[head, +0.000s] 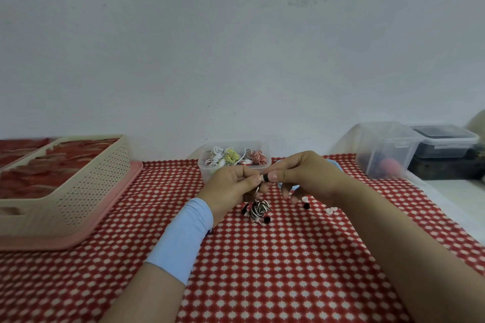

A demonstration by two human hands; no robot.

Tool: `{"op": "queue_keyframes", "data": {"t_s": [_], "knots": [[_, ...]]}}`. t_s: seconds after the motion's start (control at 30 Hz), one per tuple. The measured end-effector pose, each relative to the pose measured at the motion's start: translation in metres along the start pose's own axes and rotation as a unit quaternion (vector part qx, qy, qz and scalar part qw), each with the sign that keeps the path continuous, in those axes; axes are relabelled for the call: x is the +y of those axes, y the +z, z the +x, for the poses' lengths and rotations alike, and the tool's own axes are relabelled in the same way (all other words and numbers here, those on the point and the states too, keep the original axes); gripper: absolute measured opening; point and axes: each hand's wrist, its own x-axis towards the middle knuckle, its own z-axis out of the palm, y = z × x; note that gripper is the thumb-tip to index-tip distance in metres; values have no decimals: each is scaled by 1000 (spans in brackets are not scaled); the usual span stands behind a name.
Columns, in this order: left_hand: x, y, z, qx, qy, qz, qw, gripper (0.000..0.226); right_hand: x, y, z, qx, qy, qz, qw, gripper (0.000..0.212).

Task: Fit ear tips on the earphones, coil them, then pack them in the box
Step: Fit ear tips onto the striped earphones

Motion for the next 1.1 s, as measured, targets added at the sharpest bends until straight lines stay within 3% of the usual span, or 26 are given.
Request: {"op": "queue_keyframes", "data": {"t_s": [0.27, 0.5, 0.67, 0.8, 0.9, 1.1], "knots": [[-2, 6, 0, -10, 6, -43, 999, 17, 3, 1, 2, 7, 2, 29, 1000, 15], [-3, 14, 1, 33, -22, -102, 994, 17, 5, 6, 3, 81, -85, -15, 993, 10], [2, 16, 2, 46, -61, -179, 981, 19, 7, 14, 10, 153, -161, -111, 969, 13], [5, 13, 0, 45, -71, -190, 978, 16, 3, 14, 8, 131, -183, -211, 951, 21], [6, 12, -1, 46, -75, -158, 984, 16, 0, 13, 6, 132, -176, -248, 943, 21], [6, 13, -2, 51, -49, -88, 994, 20, 4, 9, 9, 136, -243, -363, 889, 13]]}}
